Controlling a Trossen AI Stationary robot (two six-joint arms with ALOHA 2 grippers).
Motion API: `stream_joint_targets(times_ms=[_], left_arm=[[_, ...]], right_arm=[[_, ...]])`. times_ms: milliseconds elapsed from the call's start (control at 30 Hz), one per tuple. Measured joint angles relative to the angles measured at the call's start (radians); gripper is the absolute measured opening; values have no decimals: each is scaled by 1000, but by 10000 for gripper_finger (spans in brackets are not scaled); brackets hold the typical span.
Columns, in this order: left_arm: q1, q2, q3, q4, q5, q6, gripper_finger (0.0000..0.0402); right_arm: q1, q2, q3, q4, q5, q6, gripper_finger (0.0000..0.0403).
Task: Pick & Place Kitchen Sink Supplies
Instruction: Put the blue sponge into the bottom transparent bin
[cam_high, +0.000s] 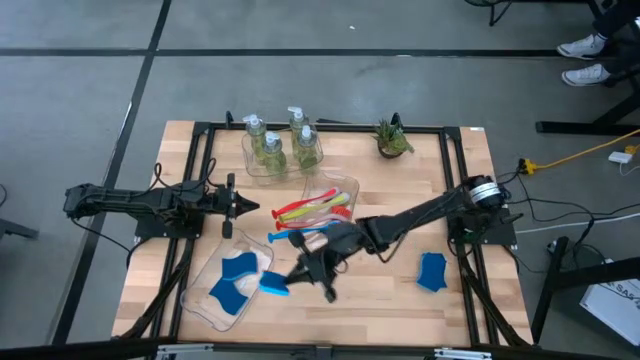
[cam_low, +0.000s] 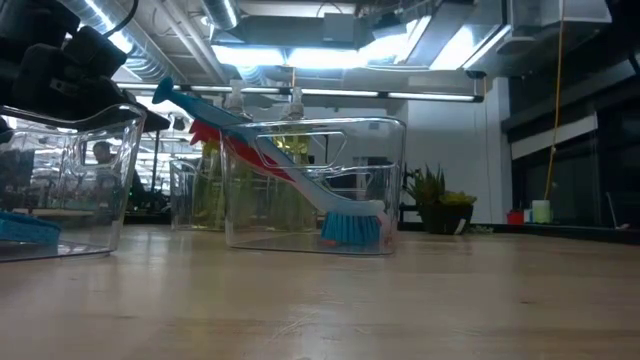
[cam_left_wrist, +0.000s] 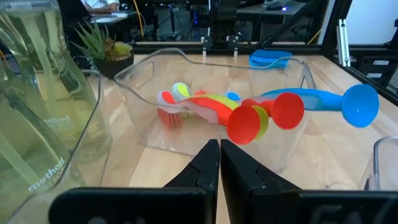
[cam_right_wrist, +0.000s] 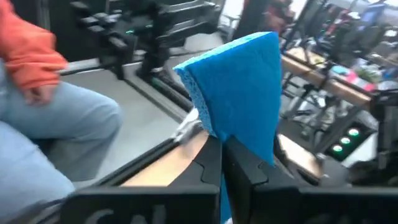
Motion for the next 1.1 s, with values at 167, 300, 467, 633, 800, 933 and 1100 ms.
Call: stream_joint_targets(times_ms=[167,300,467,633,800,933,1100], left_arm=[[0,7,0,0,0,0,13],[0,7,0,-1,0,0,10],[0,7,0,1,0,0,9],[0,7,0,1,0,0,13],[0,7,0,1,0,0,9],[0,7,0,1,0,0,9],[0,7,0,1,0,0,13]], right_arm=[[-52,118,145,-2,-25,-4,5],[-74,235,297,-26,-78,-4,5],[-79,383,499,-89,-74,-45,5],[-79,501,673,-188,47,-114,5],[-81,586,787,-311,62,-197,5],[-80,618,814,-345,61,-268,5],[-80,623,815,-350,61,-288,6]])
